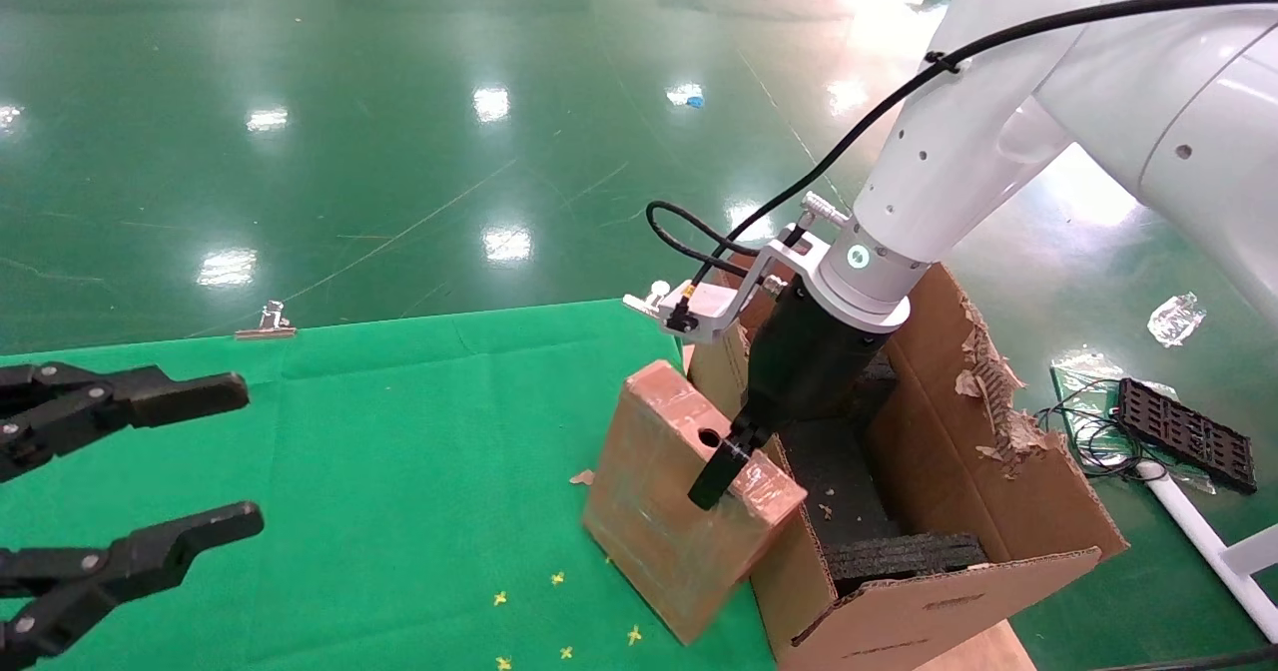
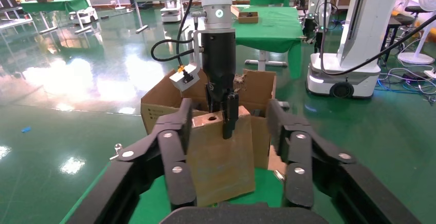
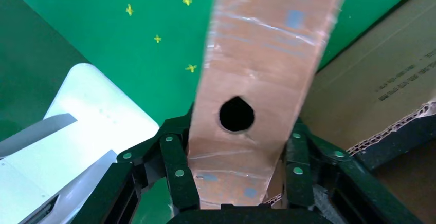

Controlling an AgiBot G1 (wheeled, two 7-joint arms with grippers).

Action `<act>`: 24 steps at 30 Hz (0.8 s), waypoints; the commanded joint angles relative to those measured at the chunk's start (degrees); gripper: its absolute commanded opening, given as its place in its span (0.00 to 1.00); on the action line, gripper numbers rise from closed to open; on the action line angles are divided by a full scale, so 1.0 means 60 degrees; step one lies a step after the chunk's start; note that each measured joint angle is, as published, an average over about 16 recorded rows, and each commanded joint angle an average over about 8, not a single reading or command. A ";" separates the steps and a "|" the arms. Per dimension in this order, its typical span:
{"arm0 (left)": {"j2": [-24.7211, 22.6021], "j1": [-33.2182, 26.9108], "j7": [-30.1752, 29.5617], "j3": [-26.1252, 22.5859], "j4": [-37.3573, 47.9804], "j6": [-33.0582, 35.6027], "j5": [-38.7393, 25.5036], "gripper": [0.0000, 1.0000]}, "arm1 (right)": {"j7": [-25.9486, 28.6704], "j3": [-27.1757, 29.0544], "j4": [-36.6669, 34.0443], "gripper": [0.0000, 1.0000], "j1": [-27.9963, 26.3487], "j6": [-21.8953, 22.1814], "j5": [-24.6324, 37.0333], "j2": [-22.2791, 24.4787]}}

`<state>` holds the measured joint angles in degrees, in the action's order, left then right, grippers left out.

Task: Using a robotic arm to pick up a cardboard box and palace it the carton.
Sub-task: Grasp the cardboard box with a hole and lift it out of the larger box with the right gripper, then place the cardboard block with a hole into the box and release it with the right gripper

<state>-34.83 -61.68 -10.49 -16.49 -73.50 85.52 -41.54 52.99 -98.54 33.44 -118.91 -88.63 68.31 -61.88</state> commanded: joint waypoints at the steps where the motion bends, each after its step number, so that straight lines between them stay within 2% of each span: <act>1: 0.0001 0.0000 0.0001 -0.0001 0.0000 -0.0001 0.0001 0.00 | -0.0033 0.0001 0.0028 0.00 -0.0007 0.0040 -0.0038 0.0035; 6: 0.0002 -0.0001 0.0002 -0.0004 0.0000 -0.0002 0.0003 0.00 | -0.0341 0.0246 0.0081 0.00 -0.0524 0.0221 -0.0188 0.0287; 14: 0.0004 -0.0002 0.0005 -0.0009 0.0000 -0.0004 0.0007 0.00 | -0.0989 0.0743 -0.0414 0.00 -0.2402 0.0742 -0.0050 0.1225; 18: 0.0005 -0.0003 0.0006 -0.0012 0.0000 -0.0005 0.0008 0.00 | -0.0851 0.0687 -0.1021 0.00 -0.3039 0.0879 0.0306 0.1803; 24: 0.0006 -0.0003 0.0008 -0.0016 0.0000 -0.0007 0.0011 0.00 | -0.0225 0.0357 -0.1883 0.00 -0.3342 0.0759 0.0868 0.2559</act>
<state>-34.80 -61.70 -10.45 -16.59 -73.50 85.47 -41.48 51.63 -96.29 22.62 -137.96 -84.24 73.02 -46.88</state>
